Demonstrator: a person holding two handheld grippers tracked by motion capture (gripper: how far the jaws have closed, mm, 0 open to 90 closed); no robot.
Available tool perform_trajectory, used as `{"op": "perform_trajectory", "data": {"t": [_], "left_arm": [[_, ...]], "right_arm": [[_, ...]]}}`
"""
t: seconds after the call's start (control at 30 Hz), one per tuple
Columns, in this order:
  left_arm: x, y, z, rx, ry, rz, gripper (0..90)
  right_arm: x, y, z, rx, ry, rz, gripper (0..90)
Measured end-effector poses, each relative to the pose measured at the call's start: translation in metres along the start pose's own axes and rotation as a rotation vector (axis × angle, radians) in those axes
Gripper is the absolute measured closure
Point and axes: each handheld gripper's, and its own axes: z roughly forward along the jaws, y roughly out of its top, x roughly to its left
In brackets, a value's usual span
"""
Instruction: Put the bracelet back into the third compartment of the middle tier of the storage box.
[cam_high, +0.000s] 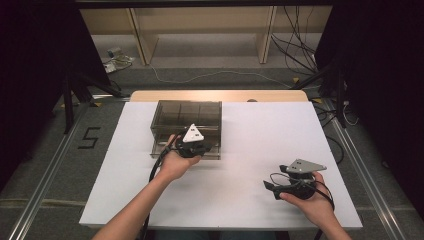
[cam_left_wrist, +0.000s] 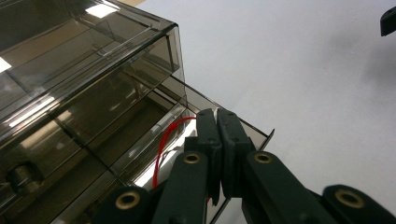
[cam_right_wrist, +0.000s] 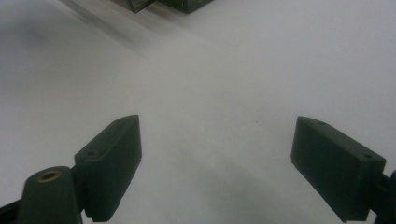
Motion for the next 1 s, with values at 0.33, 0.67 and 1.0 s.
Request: {"op": "perform_trajectory", "data": {"t": [0.33,0.67,1.0], "left_arm": [[0.0004,-0.002,0.0022,0.008,0.001,0.001,88.2],[-0.0005,-0.0036,0.0047,0.013,0.001,-0.001,88.2],[-0.0017,-0.0042,0.0069,0.023,-0.004,0.003,88.1]], "right_arm": [[0.0001,0.0,-0.0001,0.001,0.002,0.0,16.8],[0.0004,0.0,-0.0002,0.003,0.005,0.0,16.8],[0.0002,-0.0001,-0.0003,0.002,0.005,0.0,16.8]]}}
